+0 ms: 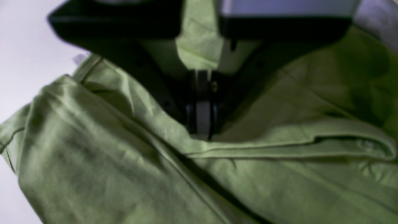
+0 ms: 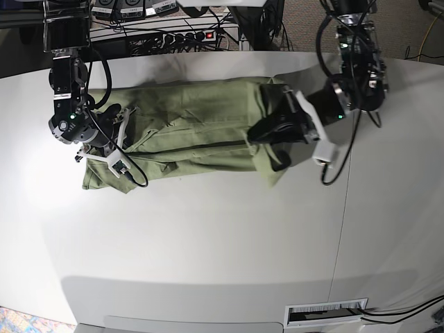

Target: Fold the T-shirt properly

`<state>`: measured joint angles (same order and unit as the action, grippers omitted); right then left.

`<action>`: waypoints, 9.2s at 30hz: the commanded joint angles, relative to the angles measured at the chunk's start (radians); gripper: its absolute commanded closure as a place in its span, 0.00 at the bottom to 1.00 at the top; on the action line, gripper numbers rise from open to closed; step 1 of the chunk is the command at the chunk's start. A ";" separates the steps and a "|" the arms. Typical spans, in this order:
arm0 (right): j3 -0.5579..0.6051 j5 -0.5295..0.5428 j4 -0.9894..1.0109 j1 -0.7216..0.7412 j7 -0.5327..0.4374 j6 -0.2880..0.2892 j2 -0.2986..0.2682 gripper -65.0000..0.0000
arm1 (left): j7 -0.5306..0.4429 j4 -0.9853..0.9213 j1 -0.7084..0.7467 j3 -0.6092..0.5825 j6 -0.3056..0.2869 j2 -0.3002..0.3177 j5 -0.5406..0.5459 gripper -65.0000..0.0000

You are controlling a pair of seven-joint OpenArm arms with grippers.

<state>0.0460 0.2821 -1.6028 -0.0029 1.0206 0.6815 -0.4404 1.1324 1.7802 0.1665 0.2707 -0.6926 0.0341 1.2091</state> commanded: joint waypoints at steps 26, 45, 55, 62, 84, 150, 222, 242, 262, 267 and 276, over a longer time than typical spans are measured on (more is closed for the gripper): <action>-0.002 -0.003 -0.003 0.003 0.020 0.010 -0.012 1.00 | -0.205 -0.004 -0.089 -0.234 -0.006 -0.090 -0.534 0.65; -0.207 0.270 -0.130 0.003 0.174 0.011 -0.042 1.00 | -0.303 -0.133 -0.050 -0.234 -0.006 0.039 -0.725 1.00; -0.485 0.422 -0.168 -0.041 0.251 0.014 -0.147 0.59 | -0.303 -0.133 -0.050 -0.236 -0.006 0.072 -0.745 1.00; -0.543 0.509 -0.031 -0.065 0.211 0.014 -0.174 0.56 | -0.303 -0.133 -0.050 -0.236 -0.006 0.085 -0.722 1.00; -0.436 0.704 0.362 0.159 0.236 0.017 -0.164 0.56 | -0.303 -0.133 -0.047 -0.236 -0.006 0.085 -0.715 1.00; -0.296 0.926 0.202 0.216 0.376 0.017 -0.100 1.00 | -0.317 -0.133 -0.048 -0.368 -0.006 -0.033 -0.755 1.00; -0.187 0.998 0.115 0.313 0.376 0.017 0.318 1.00 | -0.573 -0.068 -0.014 -0.327 0.064 0.113 -1.061 1.00; 0.127 0.919 0.115 0.268 0.376 0.017 0.363 0.96 | -0.573 -0.068 -0.014 -0.327 0.068 0.099 -1.098 1.00; 0.130 1.178 0.112 0.272 0.376 0.017 0.365 0.78 | -0.523 0.008 -0.013 -0.327 0.068 0.100 -1.105 1.00; 0.130 0.912 0.112 0.272 0.376 0.017 0.365 0.78 | -0.523 0.008 -0.011 -0.327 0.068 0.100 -1.105 1.00; 0.130 0.984 0.112 0.272 0.376 0.017 0.363 0.78 | -0.369 0.095 -0.004 -0.327 0.129 0.121 -1.145 1.00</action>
<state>0.1787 1.2388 -1.4731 0.2462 1.4147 0.6968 -0.0780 0.7872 1.8530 0.1734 -0.0578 -0.5686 0.1516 0.0505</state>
